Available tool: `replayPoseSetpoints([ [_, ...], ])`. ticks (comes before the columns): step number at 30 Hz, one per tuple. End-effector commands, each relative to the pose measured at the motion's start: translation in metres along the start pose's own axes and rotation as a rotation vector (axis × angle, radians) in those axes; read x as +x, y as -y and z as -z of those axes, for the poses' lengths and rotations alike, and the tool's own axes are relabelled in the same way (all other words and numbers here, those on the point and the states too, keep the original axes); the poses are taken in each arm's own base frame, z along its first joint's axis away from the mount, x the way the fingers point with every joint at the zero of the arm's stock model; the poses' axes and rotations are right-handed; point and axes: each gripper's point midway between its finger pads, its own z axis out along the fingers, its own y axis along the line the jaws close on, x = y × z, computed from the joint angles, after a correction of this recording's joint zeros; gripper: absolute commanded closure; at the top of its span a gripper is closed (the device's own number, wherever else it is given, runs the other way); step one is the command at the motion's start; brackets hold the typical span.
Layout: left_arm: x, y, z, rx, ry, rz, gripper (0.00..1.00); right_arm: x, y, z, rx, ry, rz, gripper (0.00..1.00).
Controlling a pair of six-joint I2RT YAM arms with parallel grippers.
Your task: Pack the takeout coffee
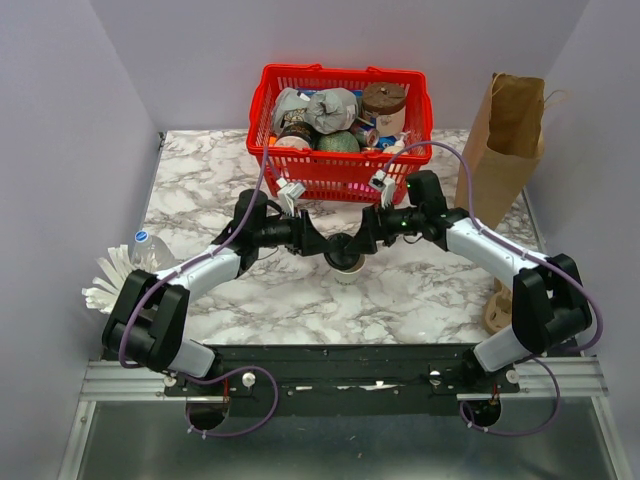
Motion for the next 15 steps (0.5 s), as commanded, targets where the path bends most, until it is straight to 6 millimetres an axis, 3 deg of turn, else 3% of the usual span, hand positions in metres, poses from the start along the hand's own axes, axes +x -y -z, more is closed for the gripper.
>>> replayPoseSetpoints([
  [1,-0.0041,-0.0095,0.0028,-0.061,0.019,-0.029,0.43,-0.0133,0.0036,-0.0029,0.033,0.029,0.019,0.03],
  [6,-0.0028,-0.0174,0.0025,-0.102,0.002,-0.04,0.42,-0.0117,0.0064,-0.0022,0.055,0.026,0.011,0.03],
  [15,0.0015,-0.008,-0.0032,-0.062,-0.011,-0.045,0.42,-0.0073,0.0078,-0.0014,0.062,0.021,0.002,0.03],
])
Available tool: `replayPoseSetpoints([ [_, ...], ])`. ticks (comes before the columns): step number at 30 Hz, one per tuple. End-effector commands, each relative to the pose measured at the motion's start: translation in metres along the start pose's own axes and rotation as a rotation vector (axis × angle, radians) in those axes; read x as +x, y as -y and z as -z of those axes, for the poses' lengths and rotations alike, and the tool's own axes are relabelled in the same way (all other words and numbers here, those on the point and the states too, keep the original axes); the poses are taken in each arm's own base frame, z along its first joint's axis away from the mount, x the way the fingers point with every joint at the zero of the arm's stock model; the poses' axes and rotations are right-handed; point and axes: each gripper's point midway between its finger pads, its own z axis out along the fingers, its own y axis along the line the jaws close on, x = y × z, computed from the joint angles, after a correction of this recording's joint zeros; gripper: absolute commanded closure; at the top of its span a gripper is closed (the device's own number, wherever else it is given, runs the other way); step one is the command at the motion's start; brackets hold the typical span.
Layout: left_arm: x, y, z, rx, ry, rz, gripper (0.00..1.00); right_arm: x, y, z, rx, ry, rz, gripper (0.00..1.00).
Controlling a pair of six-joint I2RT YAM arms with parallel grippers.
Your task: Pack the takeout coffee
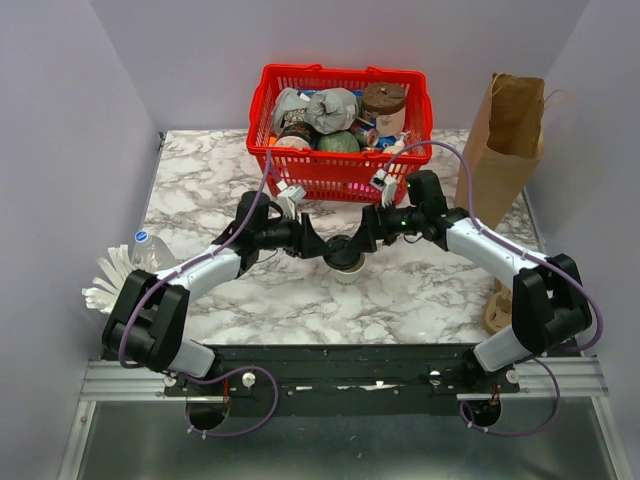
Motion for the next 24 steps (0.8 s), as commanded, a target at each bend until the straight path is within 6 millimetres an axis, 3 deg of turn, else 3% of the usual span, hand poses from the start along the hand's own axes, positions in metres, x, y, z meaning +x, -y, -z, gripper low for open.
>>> replayPoseSetpoints([
  [1,-0.008,0.008,-0.003,0.015,0.015,-0.036,0.42,-0.005,0.001,-0.001,0.019,0.015,0.004,0.03],
  [24,-0.001,0.01,-0.014,0.016,-0.025,-0.055,0.41,0.012,0.004,0.005,0.05,-0.01,-0.022,0.03],
])
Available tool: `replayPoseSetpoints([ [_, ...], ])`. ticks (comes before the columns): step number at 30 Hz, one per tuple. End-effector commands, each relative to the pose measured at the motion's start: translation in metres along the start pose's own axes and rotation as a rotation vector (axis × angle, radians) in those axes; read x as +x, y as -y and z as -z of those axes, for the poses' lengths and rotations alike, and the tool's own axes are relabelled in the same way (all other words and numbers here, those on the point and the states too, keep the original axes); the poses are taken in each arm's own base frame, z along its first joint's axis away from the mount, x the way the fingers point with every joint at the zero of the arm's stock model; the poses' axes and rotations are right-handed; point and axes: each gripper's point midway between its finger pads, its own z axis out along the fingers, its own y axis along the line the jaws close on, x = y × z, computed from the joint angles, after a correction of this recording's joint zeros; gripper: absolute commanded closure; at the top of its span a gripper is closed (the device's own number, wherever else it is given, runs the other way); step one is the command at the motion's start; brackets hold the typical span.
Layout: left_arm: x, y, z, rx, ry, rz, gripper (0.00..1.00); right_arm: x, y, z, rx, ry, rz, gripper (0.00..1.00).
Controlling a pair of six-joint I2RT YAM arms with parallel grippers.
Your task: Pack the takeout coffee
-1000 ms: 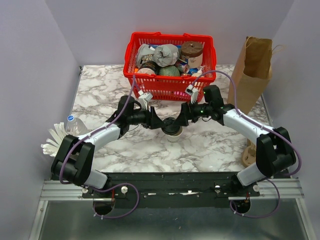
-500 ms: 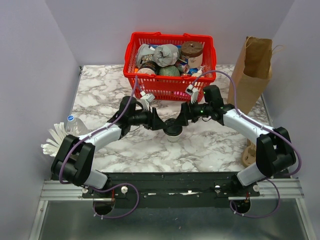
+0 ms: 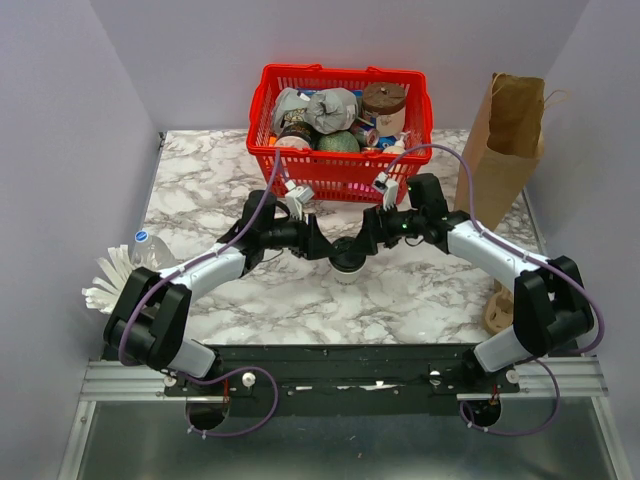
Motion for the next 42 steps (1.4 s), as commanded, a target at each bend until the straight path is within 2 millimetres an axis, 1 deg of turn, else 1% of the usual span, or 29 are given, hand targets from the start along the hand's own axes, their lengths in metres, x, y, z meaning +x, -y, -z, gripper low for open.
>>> replayPoseSetpoints([
  [1,-0.003,-0.004,-0.005,-0.021,-0.001,-0.019,0.41,0.005,0.0,0.003,0.023,-0.005,-0.006,0.03],
  [15,0.0,-0.007,-0.004,-0.04,-0.006,-0.029,0.4,0.011,0.0,0.003,0.012,-0.016,-0.013,0.04],
  [20,0.0,-0.008,-0.003,-0.048,0.0,-0.034,0.4,0.022,0.006,0.002,0.037,-0.035,-0.03,0.06],
  [28,-0.002,-0.008,-0.003,-0.049,0.004,-0.033,0.4,0.028,0.01,0.0,0.04,-0.058,-0.023,0.08],
  [37,0.001,-0.01,-0.003,-0.055,0.002,-0.03,0.4,0.034,0.005,0.003,0.024,-0.071,-0.017,0.09],
  [42,0.0,-0.012,-0.005,-0.057,0.001,-0.025,0.4,0.035,0.005,0.003,0.026,-0.073,-0.021,0.09],
])
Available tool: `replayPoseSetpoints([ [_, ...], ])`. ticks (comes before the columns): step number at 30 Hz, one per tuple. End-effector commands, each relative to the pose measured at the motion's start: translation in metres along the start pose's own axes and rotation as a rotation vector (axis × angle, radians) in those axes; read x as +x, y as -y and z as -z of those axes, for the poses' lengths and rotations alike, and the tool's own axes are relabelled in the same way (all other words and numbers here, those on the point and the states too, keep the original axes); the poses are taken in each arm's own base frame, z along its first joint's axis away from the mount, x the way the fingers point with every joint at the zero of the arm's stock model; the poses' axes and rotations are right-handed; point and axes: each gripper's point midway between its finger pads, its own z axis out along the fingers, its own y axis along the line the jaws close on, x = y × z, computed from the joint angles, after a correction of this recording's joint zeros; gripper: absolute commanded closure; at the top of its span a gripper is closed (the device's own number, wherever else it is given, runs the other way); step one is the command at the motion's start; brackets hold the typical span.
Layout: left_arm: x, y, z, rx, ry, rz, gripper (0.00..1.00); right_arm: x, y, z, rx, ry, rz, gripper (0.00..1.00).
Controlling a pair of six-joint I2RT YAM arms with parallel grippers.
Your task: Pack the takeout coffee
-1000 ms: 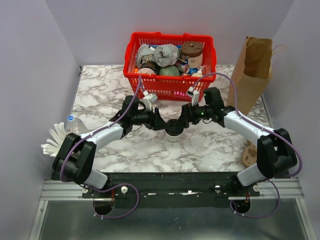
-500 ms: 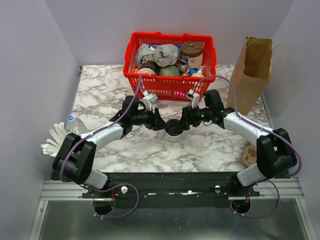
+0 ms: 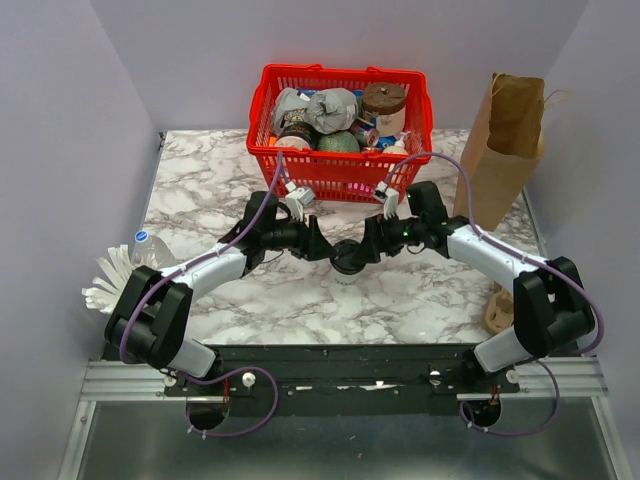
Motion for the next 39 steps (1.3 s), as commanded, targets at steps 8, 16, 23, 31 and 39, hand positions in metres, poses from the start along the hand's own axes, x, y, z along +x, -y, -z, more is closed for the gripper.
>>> replayPoseSetpoints([
  [8,-0.004,-0.004,-0.003,-0.02,0.01,-0.013,0.4,0.004,-0.002,-0.001,0.004,-0.016,-0.011,0.09],
  [16,-0.004,-0.005,-0.004,-0.026,0.011,0.002,0.4,-0.007,-0.007,-0.003,-0.015,-0.001,-0.042,0.09],
  [23,-0.011,-0.005,-0.006,-0.027,0.02,0.002,0.41,-0.015,-0.006,-0.004,-0.008,0.009,-0.048,0.11],
  [31,-0.015,-0.008,-0.008,-0.041,0.023,0.006,0.41,-0.019,-0.003,-0.006,0.0,0.017,-0.045,0.11],
  [39,-0.018,-0.009,-0.01,-0.037,0.024,0.001,0.39,-0.027,-0.004,-0.007,-0.003,0.032,-0.047,0.15],
])
